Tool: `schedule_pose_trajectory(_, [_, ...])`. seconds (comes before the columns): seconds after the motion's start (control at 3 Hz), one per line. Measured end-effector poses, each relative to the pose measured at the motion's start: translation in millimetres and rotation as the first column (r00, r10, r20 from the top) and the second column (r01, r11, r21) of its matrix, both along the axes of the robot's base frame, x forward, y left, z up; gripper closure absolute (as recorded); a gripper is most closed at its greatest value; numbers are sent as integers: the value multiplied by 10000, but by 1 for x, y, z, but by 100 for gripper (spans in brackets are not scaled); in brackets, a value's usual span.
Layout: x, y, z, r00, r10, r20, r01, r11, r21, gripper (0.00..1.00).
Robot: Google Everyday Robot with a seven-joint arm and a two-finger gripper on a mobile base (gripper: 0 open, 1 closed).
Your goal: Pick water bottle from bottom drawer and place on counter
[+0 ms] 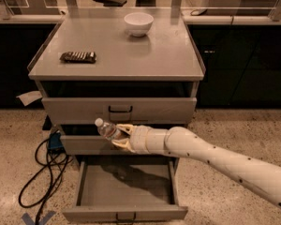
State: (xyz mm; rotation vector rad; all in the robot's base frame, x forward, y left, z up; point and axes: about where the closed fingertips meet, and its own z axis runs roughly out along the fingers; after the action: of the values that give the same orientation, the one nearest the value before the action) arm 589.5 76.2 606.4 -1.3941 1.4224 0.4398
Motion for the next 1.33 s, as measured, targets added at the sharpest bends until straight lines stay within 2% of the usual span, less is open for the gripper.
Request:
schedule_pose_trajectory(0.33, [-36,-35,69,9962,-614,616,643,9968,-474,100])
schedule_pose_trajectory(0.67, [-36,-77,104,9826,-1306,1317,1439,9848,-970,100])
schedule_pose_trajectory(1.0, [-31,-71,100,9850,-1252,1191,1357,9872,-840,100])
schedule_pose_trajectory(1.33, [2,-56,129,9809,-1006,1664,1162,9894,-869,100])
